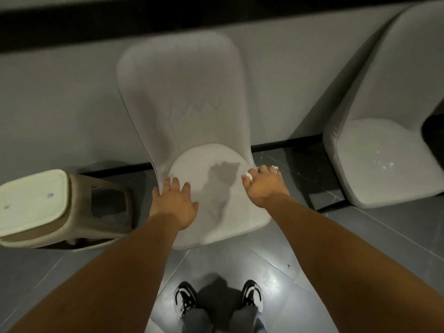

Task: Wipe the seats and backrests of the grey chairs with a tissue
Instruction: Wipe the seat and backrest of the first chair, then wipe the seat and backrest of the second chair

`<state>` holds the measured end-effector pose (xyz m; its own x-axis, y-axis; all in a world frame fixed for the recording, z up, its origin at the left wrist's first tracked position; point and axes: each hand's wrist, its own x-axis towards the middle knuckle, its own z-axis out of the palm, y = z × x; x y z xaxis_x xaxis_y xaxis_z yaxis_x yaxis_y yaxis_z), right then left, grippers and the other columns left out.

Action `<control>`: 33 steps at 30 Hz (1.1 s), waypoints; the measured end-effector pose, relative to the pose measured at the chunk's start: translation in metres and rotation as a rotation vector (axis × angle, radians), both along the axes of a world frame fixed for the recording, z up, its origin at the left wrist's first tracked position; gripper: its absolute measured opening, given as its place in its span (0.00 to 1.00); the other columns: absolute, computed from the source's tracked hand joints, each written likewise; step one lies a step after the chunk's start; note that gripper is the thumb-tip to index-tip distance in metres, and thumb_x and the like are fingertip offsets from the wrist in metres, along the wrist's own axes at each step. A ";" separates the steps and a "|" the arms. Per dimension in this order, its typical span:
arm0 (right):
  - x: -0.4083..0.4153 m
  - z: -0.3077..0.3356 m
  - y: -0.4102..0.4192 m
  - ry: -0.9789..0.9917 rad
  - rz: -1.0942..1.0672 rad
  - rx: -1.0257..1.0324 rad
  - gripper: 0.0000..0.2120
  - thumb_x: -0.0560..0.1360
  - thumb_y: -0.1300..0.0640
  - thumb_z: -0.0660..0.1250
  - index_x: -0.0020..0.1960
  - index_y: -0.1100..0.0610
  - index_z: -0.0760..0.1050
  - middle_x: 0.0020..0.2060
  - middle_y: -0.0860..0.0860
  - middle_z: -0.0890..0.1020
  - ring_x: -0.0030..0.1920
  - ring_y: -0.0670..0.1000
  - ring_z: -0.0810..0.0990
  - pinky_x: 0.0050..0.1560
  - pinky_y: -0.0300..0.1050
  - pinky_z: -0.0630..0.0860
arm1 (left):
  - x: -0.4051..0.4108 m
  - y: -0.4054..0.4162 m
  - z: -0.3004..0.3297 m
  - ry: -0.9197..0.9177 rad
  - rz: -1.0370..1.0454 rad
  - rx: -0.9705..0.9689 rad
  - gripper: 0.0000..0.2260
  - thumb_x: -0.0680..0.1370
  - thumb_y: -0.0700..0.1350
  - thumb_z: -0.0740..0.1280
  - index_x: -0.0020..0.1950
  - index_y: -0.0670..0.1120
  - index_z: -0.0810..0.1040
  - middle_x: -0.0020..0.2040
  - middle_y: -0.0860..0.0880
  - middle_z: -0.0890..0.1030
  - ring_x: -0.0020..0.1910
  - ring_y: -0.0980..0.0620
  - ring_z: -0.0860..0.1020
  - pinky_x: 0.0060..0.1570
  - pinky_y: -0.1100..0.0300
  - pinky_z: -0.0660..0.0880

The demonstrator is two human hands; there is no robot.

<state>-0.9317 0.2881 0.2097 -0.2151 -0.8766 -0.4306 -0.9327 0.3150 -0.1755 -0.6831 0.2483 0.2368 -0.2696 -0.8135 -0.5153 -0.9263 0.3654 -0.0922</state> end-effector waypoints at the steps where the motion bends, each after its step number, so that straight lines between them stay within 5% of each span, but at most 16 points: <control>1: -0.004 0.023 0.004 -0.002 -0.005 -0.011 0.25 0.83 0.42 0.44 0.72 0.53 0.68 0.67 0.57 0.72 0.72 0.61 0.65 0.78 0.59 0.51 | -0.006 0.001 0.024 0.002 -0.012 -0.019 0.30 0.79 0.62 0.49 0.78 0.50 0.50 0.78 0.43 0.48 0.76 0.41 0.44 0.72 0.39 0.47; 8: -0.030 0.152 0.027 -0.025 0.000 -0.156 0.24 0.83 0.43 0.46 0.69 0.53 0.71 0.64 0.56 0.74 0.68 0.59 0.67 0.75 0.57 0.55 | -0.042 0.010 0.150 0.073 -0.051 -0.212 0.28 0.80 0.60 0.50 0.77 0.48 0.54 0.77 0.42 0.52 0.76 0.41 0.46 0.72 0.41 0.50; 14: -0.056 0.202 0.047 -0.025 -0.032 -0.254 0.23 0.83 0.44 0.46 0.67 0.53 0.72 0.62 0.55 0.75 0.65 0.58 0.69 0.74 0.57 0.58 | -0.065 0.015 0.201 0.102 -0.083 -0.288 0.27 0.80 0.59 0.49 0.76 0.48 0.57 0.77 0.43 0.55 0.76 0.42 0.49 0.72 0.43 0.51; 20: -0.079 0.215 0.059 -0.005 -0.127 -0.297 0.23 0.83 0.43 0.47 0.65 0.53 0.73 0.60 0.55 0.76 0.62 0.58 0.70 0.71 0.55 0.61 | -0.097 0.013 0.211 0.161 -0.195 -0.327 0.27 0.79 0.60 0.51 0.73 0.48 0.63 0.72 0.45 0.66 0.72 0.43 0.58 0.70 0.44 0.56; 28: -0.112 0.229 0.058 0.066 -0.283 -0.303 0.23 0.83 0.44 0.46 0.66 0.52 0.73 0.61 0.55 0.76 0.64 0.57 0.70 0.73 0.55 0.60 | -0.155 -0.013 0.211 0.219 -0.411 -0.299 0.27 0.78 0.60 0.51 0.74 0.48 0.62 0.73 0.45 0.65 0.72 0.44 0.59 0.70 0.45 0.56; 33: -0.141 0.234 0.064 0.080 -0.374 -0.320 0.24 0.83 0.43 0.45 0.66 0.52 0.73 0.61 0.55 0.77 0.63 0.58 0.71 0.71 0.56 0.61 | -0.177 -0.032 0.210 0.197 -0.467 -0.226 0.24 0.79 0.58 0.52 0.70 0.47 0.66 0.68 0.44 0.70 0.66 0.44 0.66 0.63 0.47 0.65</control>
<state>-1.0727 0.3524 0.4437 -0.5612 -0.8186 -0.1220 -0.7805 0.5725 -0.2509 -0.8597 0.2165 0.4467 -0.7015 -0.6691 -0.2455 -0.6784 0.7324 -0.0575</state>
